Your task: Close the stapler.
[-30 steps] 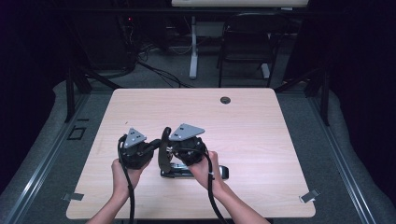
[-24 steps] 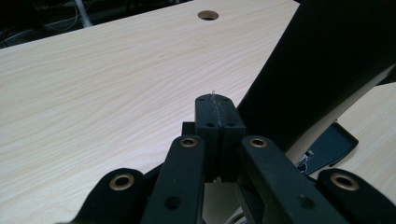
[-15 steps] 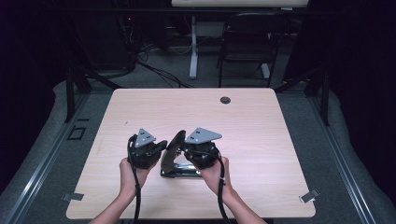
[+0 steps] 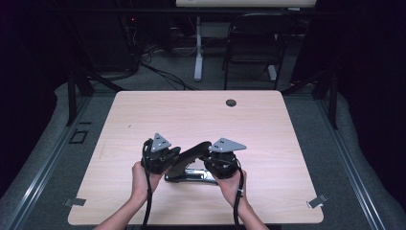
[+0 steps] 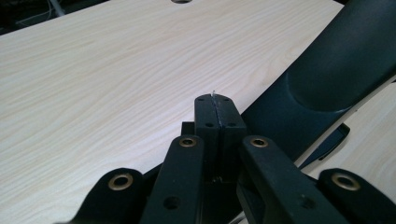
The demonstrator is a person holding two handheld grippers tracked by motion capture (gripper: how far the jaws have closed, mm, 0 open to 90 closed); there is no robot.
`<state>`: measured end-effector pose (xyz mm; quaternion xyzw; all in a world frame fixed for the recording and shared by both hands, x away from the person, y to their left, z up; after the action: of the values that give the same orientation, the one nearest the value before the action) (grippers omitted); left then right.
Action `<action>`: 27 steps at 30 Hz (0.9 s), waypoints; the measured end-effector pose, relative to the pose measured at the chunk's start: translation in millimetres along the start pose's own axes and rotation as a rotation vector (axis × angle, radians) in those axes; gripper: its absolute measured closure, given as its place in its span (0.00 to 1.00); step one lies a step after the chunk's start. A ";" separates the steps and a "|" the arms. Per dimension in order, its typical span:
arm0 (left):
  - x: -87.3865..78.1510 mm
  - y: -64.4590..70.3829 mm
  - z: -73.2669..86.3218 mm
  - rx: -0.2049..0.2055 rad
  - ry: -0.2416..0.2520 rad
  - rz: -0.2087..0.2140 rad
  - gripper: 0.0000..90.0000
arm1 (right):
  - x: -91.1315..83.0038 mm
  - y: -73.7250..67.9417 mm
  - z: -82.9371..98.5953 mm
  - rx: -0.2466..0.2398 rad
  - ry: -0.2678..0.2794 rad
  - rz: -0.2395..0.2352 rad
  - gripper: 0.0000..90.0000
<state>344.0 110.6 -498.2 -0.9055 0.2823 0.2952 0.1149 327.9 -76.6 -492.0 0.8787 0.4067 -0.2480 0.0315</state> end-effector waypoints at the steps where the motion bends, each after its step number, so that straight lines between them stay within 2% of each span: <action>1: 0.8 0.5 0.4 0.005 -0.009 0.002 0.99 | -0.5 2.0 2.5 0.011 0.001 0.001 1.00; 8: 3.4 0.9 2.2 0.002 -0.022 0.008 0.93 | -3.7 9.3 14.9 0.045 0.003 0.008 1.00; 13: 0.6 -4.1 4.4 -0.004 -0.030 0.003 0.87 | -4.6 12.5 21.8 0.066 0.008 0.012 1.00; 16: -1.3 -9.8 6.1 -0.017 -0.034 -0.006 0.80 | -5.0 14.2 25.3 0.072 0.009 0.018 1.00; 22: -7.1 -21.5 9.7 -0.050 -0.048 -0.043 0.57 | -5.3 18.1 34.0 0.088 0.020 0.024 1.00; 25: -10.3 -25.4 11.2 -0.053 -0.057 -0.058 0.46 | -5.5 20.3 38.3 0.091 0.011 0.029 1.00; 27: -14.5 -29.6 14.0 -0.060 -0.059 -0.068 0.41 | -5.7 21.4 41.6 0.095 0.005 0.036 1.00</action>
<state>344.9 146.4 -499.4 -0.9086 0.2389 0.3259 0.1060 323.3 -105.5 -528.9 0.8870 0.3786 -0.2643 -0.0066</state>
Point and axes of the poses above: each handheld gripper's, and its own axes: x roughly forward along the jaws, z roughly out of its underside, y roughly to its right, the point moved 3 cm from there along x, roughly forward along the jaws, and after that the axes turned 5 degrees about -z, right-handed, at the moved point
